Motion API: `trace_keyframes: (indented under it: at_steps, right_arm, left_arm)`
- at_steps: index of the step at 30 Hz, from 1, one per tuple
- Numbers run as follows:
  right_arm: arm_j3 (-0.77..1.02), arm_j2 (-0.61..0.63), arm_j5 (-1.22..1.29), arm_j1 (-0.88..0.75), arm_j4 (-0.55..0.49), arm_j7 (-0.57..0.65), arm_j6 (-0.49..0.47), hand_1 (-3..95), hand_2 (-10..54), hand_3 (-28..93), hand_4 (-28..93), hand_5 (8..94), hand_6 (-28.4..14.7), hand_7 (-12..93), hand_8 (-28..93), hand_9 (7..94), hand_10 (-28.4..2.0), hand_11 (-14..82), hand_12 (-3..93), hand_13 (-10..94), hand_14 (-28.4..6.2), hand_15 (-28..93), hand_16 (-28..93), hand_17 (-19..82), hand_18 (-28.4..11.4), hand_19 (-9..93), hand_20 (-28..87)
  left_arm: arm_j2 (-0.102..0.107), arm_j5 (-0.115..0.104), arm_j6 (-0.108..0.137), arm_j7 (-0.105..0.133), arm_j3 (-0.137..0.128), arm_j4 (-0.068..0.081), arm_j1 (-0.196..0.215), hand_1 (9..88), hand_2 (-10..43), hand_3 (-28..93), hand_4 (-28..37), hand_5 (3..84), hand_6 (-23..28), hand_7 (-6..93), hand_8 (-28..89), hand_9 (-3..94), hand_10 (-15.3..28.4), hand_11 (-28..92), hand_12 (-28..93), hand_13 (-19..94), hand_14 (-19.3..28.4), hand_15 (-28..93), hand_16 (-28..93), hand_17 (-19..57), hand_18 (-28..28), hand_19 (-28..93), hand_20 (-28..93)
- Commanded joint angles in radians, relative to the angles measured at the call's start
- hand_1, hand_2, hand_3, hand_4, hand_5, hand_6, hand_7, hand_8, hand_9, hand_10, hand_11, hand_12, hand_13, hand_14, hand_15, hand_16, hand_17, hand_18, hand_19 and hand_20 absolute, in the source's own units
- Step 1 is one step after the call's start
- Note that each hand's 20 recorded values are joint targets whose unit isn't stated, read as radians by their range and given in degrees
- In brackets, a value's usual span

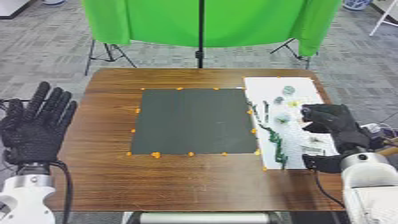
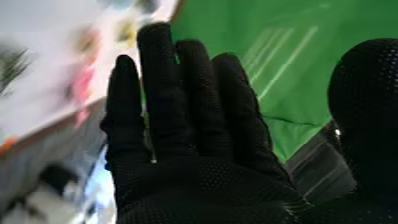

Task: Arrange flowers

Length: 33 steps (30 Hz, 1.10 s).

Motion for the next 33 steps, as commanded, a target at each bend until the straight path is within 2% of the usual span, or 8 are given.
trace_keyframes:
  at_steps: [1,7,10,16,20,25,32,33]
  right_arm:
    - [-0.135,0.037,-0.289,0.022,0.029,0.099,-0.107,30.5,-9.5,66,-28,55.5,-5.6,12,-11,59.7,-16.0,28.1,21.3,54,-13.3,52,22,19,-20.7,69,30]
    - [-0.226,0.039,-0.514,0.031,0.081,0.092,-0.141,41.0,-9.5,57,-28,56.4,-5.3,14,-12,56.0,-16.0,36.0,24.5,50,-13.8,59,23,19,-20.6,70,30]
    - [-0.255,0.045,-0.579,0.031,0.089,0.121,-0.124,36.1,-9.5,69,-28,56.6,-5.4,14,-12,54.8,-16.9,37.9,23.9,49,-14.3,61,22,21,-21.0,75,32]
    - [-0.304,0.068,-0.662,0.059,0.129,0.152,-0.204,34.5,-9.5,70,-28,57.4,-6.3,13,-11,55.4,-18.3,39.0,24.0,49,-16.1,66,23,22,-22.2,80,36]
    - [-0.335,0.085,-0.716,0.059,0.165,0.132,-0.202,35.1,-9.5,60,-28,58.9,-6.8,13,-11,53.8,-19.5,42.1,26.8,47,-17.6,68,25,22,-23.3,81,39]
    - [-0.386,0.099,-0.773,0.077,0.223,0.127,-0.146,45.5,-9.5,42,-28,63.4,-6.0,20,-12,53.4,-19.8,49.0,29.4,48,-18.2,72,26,23,-23.6,82,42]
    - [-0.449,0.130,-0.855,0.083,0.290,0.117,-0.125,44.7,-9.5,71,-28,65.6,-3.0,38,-15,57.9,-17.7,53.2,29.5,53,-16.2,73,28,27,-23.8,84,43]
    - [-0.458,0.135,-0.863,0.084,0.300,0.118,-0.108,48.3,-9.5,69,-28,65.6,-2.9,41,-1,59.3,-17.2,53.7,29.8,55,-15.9,73,28,28,-23.8,84,42]
  left_arm:
    - [-0.014,-0.032,0.044,-0.017,0.005,-0.006,0.021,22.6,16.8,72,-28.3,43.3,6.6,6.5,-8,36.6,12.4,12,8,29,10.2,9,-2,-1.8,9.5,24,11]
    - [-0.015,-0.040,0.047,-0.008,0.007,-0.008,0.027,22.5,16.8,73,-28.3,43.9,6.9,7.2,-8,36.9,13.0,13,9,29,11.8,12,-1,-2.9,10.8,27,12]
    - [-0.013,-0.075,0.015,0.017,0.012,-0.005,0.037,22.8,16.8,73,-28.3,44.0,6.8,7.4,-8,37.4,12.8,13,9,29,12.1,13,-1,-2.9,11.0,26,12]
    - [-0.018,-0.078,0.031,0.007,0.009,-0.009,0.052,22.8,16.1,74,-28.3,44.1,6.4,7.6,-8,37.9,12.5,13,9,30,12.1,13,-1,-2.8,11.4,26,12]
    - [-0.016,-0.082,0.032,0.004,0.015,-0.008,0.051,22.8,15.9,74,-28.3,44.2,6.4,7.7,-8,37.9,12.5,13,9,30,12.1,13,-1,-2.9,11.5,26,12]
    - [-0.018,-0.088,0.035,-0.001,0.016,-0.009,0.056,22.9,15.8,74,-28.3,44.3,6.4,7.9,-8,38.1,12.5,13,9,30,12.1,14,-1,-2.9,11.5,26,12]
    - [-0.018,-0.086,0.031,-0.012,0.015,-0.007,0.051,22.9,15.8,74,-28.3,44.4,6.6,7.9,-8,38.2,12.6,13,9,30,12.2,14,-1,-2.9,11.6,26,13]
    - [-0.019,-0.085,0.028,-0.012,0.014,-0.007,0.054,22.9,15.8,74,-28.3,44.4,6.7,7.9,-8,38.2,12.7,13,9,30,12.2,14,-1,-2.9,11.6,27,13]
